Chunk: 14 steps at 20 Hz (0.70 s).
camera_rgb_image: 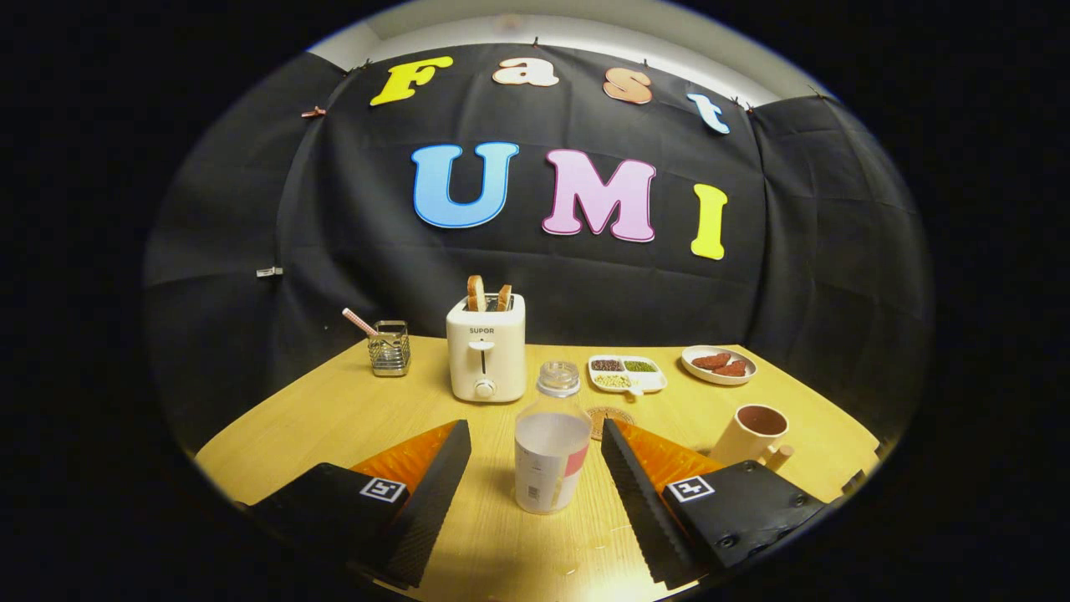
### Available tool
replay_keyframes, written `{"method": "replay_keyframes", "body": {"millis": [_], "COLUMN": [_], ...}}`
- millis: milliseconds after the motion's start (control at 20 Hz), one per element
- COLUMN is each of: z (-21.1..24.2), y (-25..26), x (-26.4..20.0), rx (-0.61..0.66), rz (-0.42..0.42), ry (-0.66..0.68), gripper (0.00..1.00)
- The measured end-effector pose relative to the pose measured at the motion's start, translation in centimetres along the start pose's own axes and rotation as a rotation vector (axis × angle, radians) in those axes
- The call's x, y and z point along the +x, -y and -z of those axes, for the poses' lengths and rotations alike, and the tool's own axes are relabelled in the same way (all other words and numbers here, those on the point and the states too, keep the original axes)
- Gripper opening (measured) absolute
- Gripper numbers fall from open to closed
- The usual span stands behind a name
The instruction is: Take the bottle from table, then pour the juice into the cup, finally place the bottle on the coaster
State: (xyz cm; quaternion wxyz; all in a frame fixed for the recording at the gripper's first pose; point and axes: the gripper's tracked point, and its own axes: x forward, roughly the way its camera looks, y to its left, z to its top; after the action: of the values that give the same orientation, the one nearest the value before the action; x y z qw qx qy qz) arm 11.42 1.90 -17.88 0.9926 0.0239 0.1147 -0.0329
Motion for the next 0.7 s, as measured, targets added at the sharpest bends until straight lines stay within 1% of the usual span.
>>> {"method": "replay_keyframes", "body": {"millis": [100, 350, 550, 700], "z": [0.9, 2.9, 3.7, 3.8], "y": [-0.1, 0.5, 1.0, 1.1], "x": [0.9, 2.7, 4.4, 5.9], "rx": [0.011, -0.060, -0.073, -0.060], "rz": [0.003, 0.018, 0.042, 0.058], "ry": [-0.011, -0.025, -0.027, -0.023], "gripper": [0.97, 0.97, 0.97, 0.97]}}
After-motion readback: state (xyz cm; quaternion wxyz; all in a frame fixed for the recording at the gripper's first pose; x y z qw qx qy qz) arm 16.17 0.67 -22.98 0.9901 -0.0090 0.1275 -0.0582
